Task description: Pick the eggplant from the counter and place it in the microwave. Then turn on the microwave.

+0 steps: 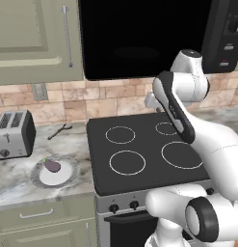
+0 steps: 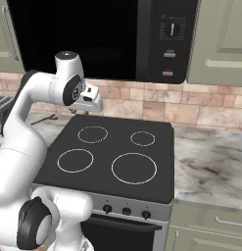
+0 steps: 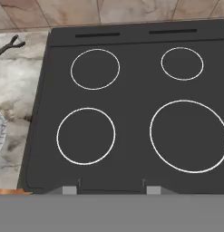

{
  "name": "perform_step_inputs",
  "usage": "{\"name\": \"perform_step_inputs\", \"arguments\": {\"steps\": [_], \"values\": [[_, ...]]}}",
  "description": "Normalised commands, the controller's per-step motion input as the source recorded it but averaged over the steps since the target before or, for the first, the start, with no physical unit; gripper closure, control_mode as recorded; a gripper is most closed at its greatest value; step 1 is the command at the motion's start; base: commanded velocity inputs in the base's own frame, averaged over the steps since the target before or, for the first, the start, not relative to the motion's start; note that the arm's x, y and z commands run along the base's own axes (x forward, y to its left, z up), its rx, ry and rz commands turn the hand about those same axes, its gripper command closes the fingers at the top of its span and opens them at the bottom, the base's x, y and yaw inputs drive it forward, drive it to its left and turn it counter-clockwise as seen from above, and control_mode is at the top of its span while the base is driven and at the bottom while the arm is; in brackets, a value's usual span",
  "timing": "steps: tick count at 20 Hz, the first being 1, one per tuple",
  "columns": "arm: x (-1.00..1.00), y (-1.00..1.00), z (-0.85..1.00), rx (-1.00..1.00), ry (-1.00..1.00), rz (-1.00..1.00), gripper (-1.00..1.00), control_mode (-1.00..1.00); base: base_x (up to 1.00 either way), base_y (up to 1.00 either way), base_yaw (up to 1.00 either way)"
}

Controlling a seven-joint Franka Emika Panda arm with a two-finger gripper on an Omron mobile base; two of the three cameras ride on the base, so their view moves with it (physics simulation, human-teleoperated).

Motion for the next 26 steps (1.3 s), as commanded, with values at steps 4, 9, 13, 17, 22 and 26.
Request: {"name": "perform_step_inputs", "arguments": {"steps": [4,9,13,17,22,26], "values": [[-0.18,0.0,0.0,0.0,-0.13,0.0,-1.0,-1.0,0.0,0.0,0.0],[-0.4,-0.15,0.18,-0.04,-0.3,-0.01,-1.0,-1.0,0.0,0.0,0.0],[-0.3,-0.32,0.32,-0.06,-0.29,-0.04,-1.0,-1.0,0.0,0.0,0.0],[-0.11,-0.39,0.41,-0.04,-0.25,-0.02,-1.0,-1.0,0.0,0.0,0.0],[0.0,-0.42,0.5,0.0,-0.17,-0.01,-1.0,-1.0,0.0,0.0,0.0],[0.0,-0.42,0.46,0.0,-0.12,0.0,-1.0,-1.0,0.0,0.0,0.0]]}}
